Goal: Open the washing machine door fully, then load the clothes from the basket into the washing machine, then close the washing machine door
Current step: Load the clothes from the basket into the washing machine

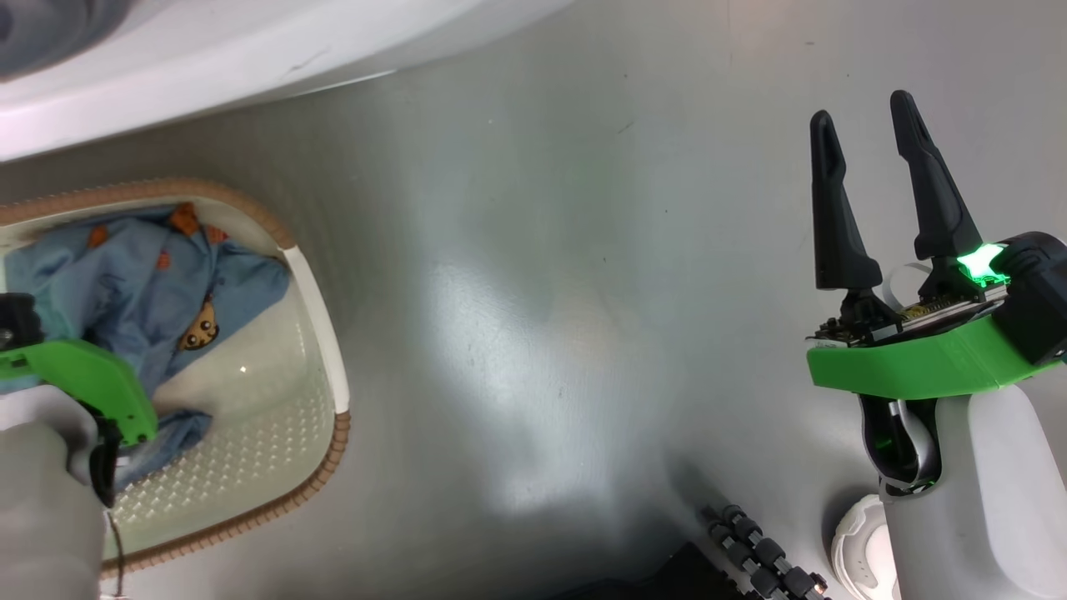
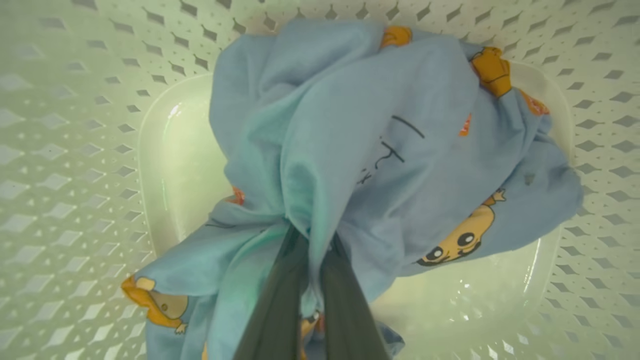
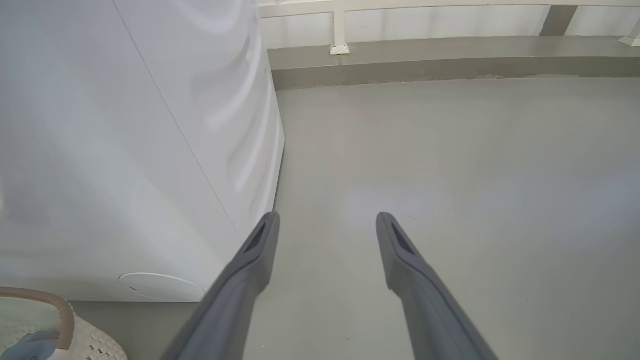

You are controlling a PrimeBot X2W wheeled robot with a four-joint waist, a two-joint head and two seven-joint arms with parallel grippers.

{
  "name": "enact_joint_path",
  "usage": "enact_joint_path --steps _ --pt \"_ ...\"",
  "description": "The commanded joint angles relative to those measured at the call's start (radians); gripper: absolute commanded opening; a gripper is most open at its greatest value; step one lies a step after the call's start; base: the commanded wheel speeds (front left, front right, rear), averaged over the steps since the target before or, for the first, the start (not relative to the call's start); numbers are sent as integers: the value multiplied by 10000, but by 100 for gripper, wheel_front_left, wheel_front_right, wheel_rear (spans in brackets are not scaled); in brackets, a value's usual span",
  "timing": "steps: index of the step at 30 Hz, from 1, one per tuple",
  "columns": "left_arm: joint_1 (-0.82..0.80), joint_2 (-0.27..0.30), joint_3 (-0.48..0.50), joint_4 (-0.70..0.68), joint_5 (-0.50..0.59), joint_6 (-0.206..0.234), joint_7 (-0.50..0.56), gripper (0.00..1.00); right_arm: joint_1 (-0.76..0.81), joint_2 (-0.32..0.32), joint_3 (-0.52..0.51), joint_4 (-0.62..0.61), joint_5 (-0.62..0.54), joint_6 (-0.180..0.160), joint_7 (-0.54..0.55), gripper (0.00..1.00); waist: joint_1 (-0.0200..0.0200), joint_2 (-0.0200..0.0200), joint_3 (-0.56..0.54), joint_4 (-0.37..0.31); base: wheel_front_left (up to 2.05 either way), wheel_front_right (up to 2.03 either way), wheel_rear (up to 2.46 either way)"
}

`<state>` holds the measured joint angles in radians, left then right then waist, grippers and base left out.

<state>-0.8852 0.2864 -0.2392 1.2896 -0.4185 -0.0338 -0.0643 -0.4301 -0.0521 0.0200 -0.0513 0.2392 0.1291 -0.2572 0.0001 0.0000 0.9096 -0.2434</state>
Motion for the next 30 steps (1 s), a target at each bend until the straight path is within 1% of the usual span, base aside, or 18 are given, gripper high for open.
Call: enact_joint_path --steps 1,6,10,17,21,24,30 --pt "461 334 186 9 -141 95 -86 0 311 18 152 -174 -25 16 -46 100 -1 0 -116 71 0 0 0" --pt "702 256 259 10 -301 108 -180 0 332 18 161 -51 5 16 -46 100 -1 0 -417 228 0 0 0" --pt "1017 127 598 10 -721 134 -419 0 370 18 197 99 30 16 -46 100 -1 0 -877 380 0 0 0" --pt "1608 -309 1010 8 -1235 110 -1502 0 711 18 153 422 -87 16 -46 100 -1 0 -2027 854 0 0 0" --pt "2039 -629 1059 -166 -1295 51 -1867 0 1038 18 95 613 -265 16 -46 100 -1 0 -2840 1227 0 0 0" --pt "2419 -800 1122 -681 -1242 117 -1959 0 1325 18 65 745 -428 16 -46 100 -1 0 -3459 1552 0 0 0" --pt "3703 -1228 1604 -2817 -875 419 -1971 0 1907 18 -108 902 -654 16 -46 100 -1 0 -4565 2190 0 0 0"
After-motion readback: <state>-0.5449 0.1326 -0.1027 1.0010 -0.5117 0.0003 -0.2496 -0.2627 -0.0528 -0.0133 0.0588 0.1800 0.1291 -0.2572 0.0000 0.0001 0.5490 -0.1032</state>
